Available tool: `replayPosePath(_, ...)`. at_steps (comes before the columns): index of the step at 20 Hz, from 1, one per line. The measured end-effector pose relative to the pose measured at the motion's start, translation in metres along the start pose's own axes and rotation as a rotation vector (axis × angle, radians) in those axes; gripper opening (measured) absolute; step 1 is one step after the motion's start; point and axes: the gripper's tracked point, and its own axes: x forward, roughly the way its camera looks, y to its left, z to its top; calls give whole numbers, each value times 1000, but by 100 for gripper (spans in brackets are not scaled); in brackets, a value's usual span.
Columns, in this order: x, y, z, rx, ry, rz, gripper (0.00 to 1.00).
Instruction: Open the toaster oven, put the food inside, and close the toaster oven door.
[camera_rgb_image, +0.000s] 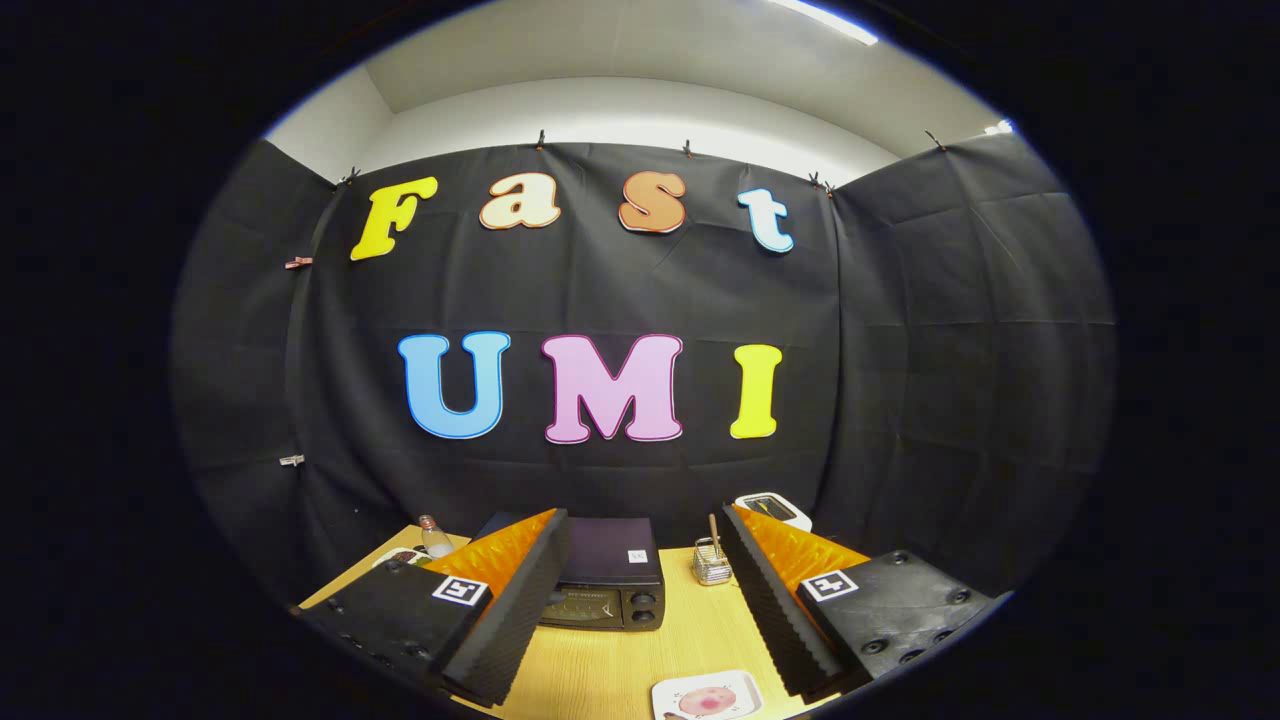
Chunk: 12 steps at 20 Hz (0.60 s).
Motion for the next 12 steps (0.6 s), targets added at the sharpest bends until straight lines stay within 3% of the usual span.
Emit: replayPosePath(12, 78, 72, -52, 17, 90, 94, 98)
